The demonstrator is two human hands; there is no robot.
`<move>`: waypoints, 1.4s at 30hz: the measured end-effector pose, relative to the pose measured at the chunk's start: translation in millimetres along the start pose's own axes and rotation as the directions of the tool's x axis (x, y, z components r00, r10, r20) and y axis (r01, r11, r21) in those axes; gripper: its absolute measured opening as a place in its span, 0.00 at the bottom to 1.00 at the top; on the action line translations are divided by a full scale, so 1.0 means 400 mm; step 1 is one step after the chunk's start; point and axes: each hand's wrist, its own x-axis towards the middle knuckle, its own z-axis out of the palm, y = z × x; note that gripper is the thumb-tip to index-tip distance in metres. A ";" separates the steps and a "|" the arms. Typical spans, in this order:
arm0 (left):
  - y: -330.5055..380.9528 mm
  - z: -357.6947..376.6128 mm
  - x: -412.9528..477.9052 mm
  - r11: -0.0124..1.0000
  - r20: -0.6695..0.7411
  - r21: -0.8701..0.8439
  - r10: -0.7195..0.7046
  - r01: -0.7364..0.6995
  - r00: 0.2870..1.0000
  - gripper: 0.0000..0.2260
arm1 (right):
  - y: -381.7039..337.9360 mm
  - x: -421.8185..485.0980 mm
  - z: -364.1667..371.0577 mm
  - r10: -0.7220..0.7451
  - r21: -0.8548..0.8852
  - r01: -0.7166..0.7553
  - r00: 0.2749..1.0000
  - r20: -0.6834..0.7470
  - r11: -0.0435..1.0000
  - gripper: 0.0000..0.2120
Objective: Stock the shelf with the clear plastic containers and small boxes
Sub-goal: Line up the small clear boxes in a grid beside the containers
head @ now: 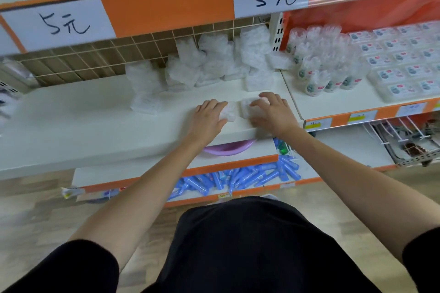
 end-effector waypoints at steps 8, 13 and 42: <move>0.007 -0.003 0.006 0.991 0.118 -0.129 -0.031 0.047 0.993 0.19 | -0.017 0.024 -0.018 0.065 -0.035 -0.063 0.996 0.061 0.997 0.17; -0.002 -0.009 0.012 0.977 0.160 -0.212 0.007 0.027 0.987 0.19 | -0.017 0.010 -0.026 0.036 -0.050 -0.034 0.999 0.039 0.998 0.17; 0.828 0.108 0.330 0.963 0.034 -0.270 0.013 -0.003 0.999 0.25 | 0.737 -0.323 -0.445 0.058 0.039 -0.049 0.959 -0.278 0.998 0.21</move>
